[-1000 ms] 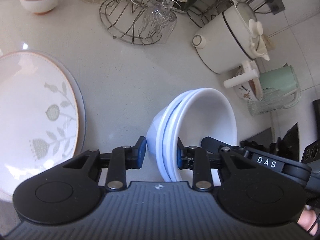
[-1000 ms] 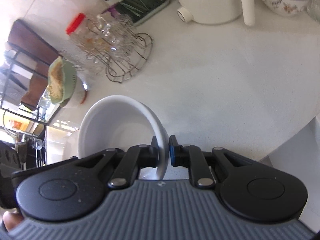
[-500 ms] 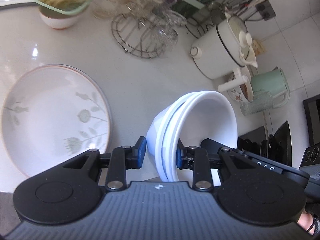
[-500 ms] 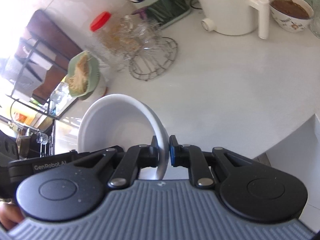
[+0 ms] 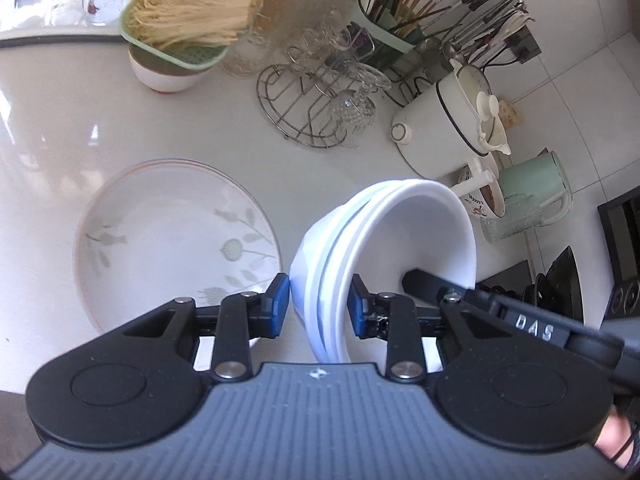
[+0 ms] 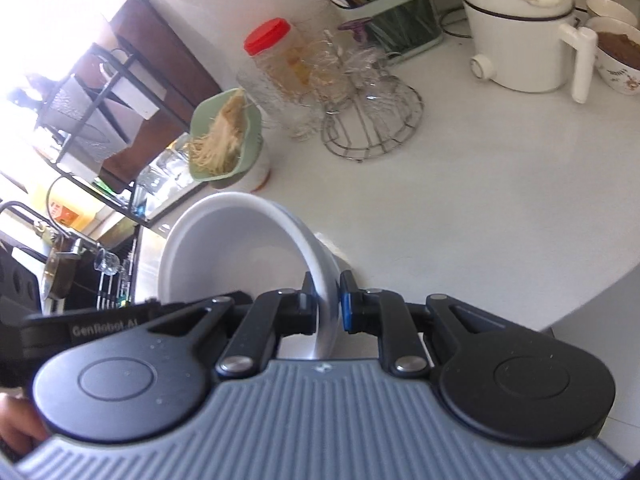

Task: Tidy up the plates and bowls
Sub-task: 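Lift the nested bowl stack and carry it over the leaf plate stack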

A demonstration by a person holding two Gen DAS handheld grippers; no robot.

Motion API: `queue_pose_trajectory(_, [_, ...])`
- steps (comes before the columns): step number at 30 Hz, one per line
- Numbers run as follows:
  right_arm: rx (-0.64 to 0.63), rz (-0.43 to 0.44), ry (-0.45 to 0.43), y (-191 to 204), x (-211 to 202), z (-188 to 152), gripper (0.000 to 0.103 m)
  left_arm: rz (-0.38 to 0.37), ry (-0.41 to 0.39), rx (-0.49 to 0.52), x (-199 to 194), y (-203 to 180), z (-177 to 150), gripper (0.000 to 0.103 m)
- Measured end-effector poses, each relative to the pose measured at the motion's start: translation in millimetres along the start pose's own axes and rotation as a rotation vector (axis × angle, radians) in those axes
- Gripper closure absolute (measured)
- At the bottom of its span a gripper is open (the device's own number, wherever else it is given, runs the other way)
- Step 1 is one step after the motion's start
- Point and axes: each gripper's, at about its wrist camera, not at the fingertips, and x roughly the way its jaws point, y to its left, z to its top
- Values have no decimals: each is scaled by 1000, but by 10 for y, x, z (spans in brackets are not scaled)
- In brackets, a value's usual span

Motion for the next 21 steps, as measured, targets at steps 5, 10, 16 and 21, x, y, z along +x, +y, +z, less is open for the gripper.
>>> queue_pose_trajectory(5, [-27,17,10,209,124,-22,88,10,-37,-44,-137,238,-67,68])
queue_pose_trajectory(10, [-45,43,52,417,293,-78,88,13,-61,-69,-288,563,-82,68])
queue_pose_trajectory(16, [-97,84,100,658,575,-160,88,56,-77,-84,-373,918,-140,68])
queue_pose_trajectory(21, [-130,75,112,812,870,-199,88,142,-68,-9,-223,1048,-58,68])
